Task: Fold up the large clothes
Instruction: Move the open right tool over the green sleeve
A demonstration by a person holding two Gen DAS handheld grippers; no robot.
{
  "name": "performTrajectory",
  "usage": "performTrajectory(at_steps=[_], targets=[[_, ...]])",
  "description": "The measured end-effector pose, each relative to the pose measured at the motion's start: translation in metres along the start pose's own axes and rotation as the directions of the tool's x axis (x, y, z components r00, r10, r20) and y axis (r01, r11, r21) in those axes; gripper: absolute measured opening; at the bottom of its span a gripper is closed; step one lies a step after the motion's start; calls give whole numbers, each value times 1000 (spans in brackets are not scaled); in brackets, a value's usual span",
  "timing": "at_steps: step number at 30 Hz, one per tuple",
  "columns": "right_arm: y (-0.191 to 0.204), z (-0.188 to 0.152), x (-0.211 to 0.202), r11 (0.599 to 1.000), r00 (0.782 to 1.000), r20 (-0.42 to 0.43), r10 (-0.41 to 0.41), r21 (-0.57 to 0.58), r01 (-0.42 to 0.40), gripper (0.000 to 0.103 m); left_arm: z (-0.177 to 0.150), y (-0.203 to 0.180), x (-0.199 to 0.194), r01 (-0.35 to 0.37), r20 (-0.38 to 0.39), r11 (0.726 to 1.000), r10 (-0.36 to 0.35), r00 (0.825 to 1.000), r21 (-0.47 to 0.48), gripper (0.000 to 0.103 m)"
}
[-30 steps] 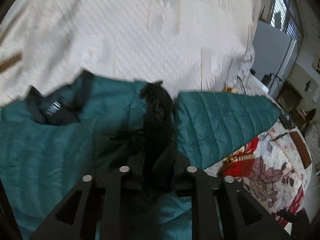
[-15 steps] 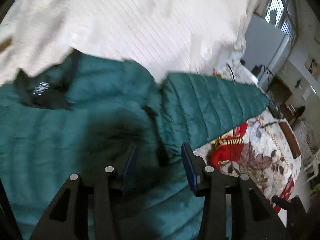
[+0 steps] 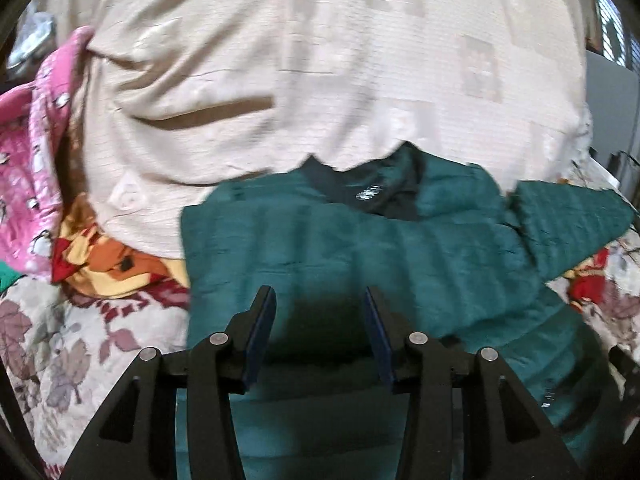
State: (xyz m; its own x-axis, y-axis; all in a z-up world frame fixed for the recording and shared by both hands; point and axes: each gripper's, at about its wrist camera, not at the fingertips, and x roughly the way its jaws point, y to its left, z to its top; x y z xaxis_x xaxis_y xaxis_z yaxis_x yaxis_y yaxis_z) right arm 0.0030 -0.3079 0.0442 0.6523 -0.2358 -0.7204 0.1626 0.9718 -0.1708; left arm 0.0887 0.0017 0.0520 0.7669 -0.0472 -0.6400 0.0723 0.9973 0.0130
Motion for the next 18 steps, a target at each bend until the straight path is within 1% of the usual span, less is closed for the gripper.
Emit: performTrajectory(at_steps=[3,5,7,8,10,13,16,18], targets=[[17,19,11,1000,999,-24,21,13,-21,103,-4,26,5,-5,39,998,7,999,-68,24],[26,28,18,1000,999,-33,15,14,-14,103,-11,37,6,-14,61,994,21,998,-105,24],[38,39,25,1000,999,-39,16,1,-16,103,-18,48,14,-51,32,990,56,998,-135,24],[44,44,27,1000,999,-34,9,-10,-9,103,-17,52,19,-73,-3,985,73,997,-155,24],[54,56,30,999,1000,-8,-20,-25,19,103,-13,61,21,-53,0,979,54,999,-199,24],[64,71,33,999,999,35,-26,-22,27,103,-11,66,21,-61,9,973,64,998,-221,24],[69,80,27,1000,993,116,-17,-11,19,103,-11,68,23,-63,-1,969,65,998,-237,24],[70,82,21,1000,985,172,-13,-8,15,103,-10,69,23,-66,1,967,69,998,-245,24]])
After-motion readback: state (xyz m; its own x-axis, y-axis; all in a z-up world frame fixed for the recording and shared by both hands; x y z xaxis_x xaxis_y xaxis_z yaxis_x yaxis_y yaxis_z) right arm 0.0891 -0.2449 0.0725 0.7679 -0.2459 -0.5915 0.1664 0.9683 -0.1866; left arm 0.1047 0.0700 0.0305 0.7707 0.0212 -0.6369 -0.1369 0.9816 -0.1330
